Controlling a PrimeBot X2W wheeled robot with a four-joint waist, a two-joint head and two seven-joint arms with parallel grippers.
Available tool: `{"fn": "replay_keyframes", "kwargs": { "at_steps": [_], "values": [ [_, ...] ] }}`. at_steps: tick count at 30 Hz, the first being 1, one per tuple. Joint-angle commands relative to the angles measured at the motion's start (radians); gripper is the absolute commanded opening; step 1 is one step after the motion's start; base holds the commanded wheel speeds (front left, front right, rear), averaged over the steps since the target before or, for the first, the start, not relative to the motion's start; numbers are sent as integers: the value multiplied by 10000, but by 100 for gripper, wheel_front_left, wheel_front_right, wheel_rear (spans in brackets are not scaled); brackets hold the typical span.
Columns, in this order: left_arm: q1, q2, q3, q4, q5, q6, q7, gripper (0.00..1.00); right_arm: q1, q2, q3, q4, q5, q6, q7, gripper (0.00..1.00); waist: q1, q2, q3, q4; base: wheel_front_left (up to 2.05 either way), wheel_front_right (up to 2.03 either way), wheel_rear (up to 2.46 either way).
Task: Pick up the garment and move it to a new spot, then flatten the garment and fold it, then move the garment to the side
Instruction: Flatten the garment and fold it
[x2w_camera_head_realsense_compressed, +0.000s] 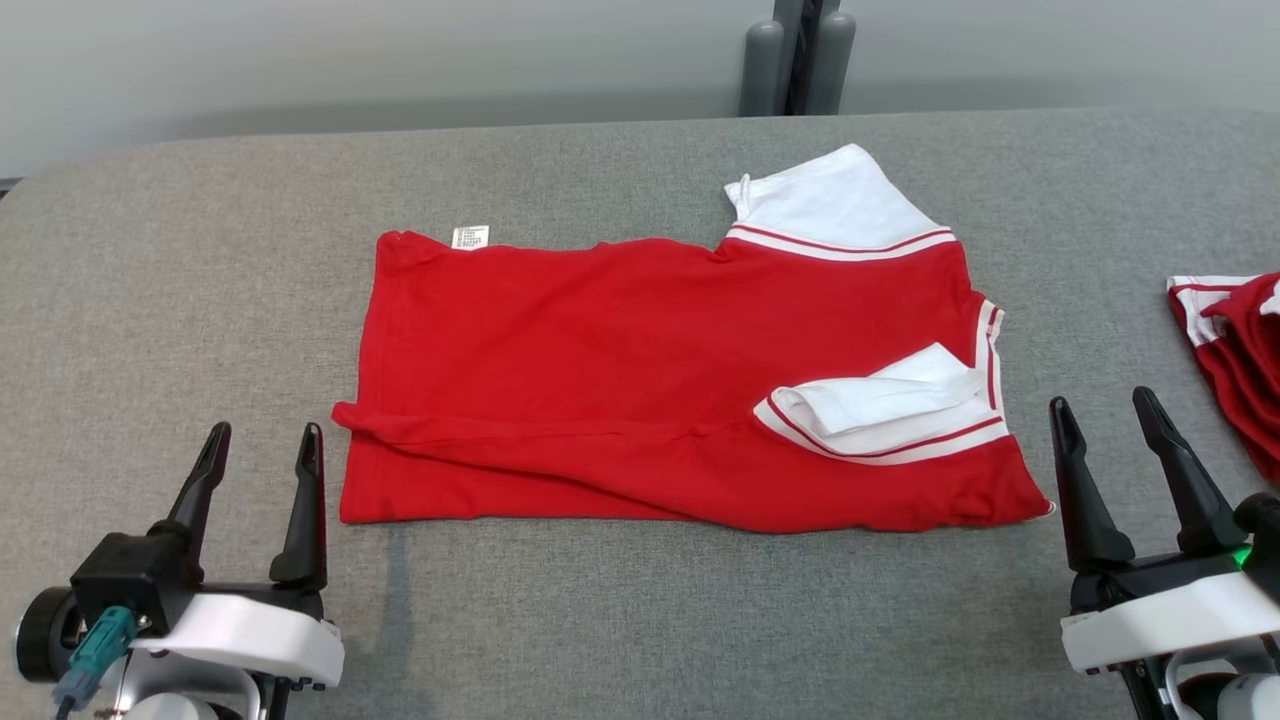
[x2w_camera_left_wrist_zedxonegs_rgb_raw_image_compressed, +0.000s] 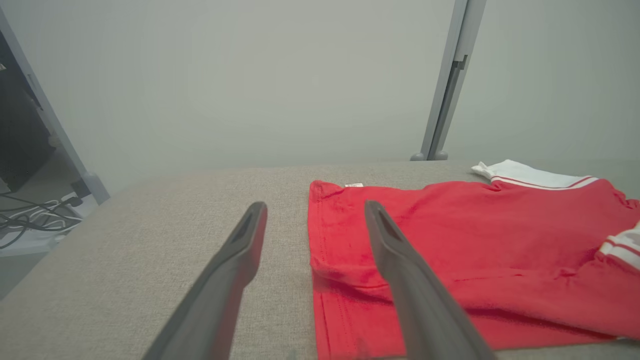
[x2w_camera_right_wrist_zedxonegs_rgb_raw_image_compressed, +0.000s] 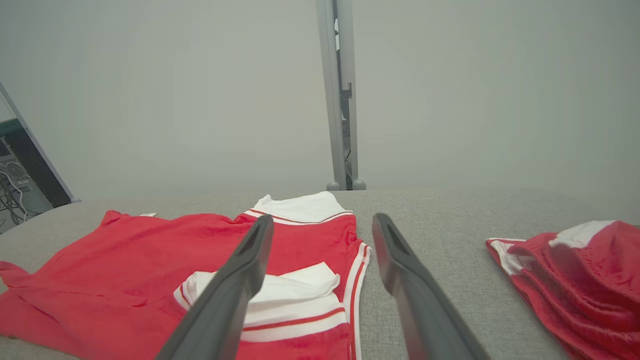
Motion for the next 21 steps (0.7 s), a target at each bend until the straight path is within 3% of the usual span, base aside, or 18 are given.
{"fn": "replay_keyframes", "kwargs": {
  "at_steps": [1,6,12,21],
  "values": [
    [-245,116,-33,-35,94,-5,88,100,-35,-46,-52,1,-71,5,55,100,0,0,61,7,0,0,0],
    [-400,127,-309,182,36,-171,564,100,-226,-140,99,277,-165,5,408,100,0,0,344,-34,0,0,0],
    [-753,-349,-739,1577,-551,-859,914,100,-595,-257,338,1706,-23,3,640,100,0,0,938,-67,0,0,0],
    [-1369,-658,-666,3070,-1324,-1689,1153,100,-1200,-436,787,2655,234,3,776,100,0,0,1387,-25,0,0,0]
  ]
}}
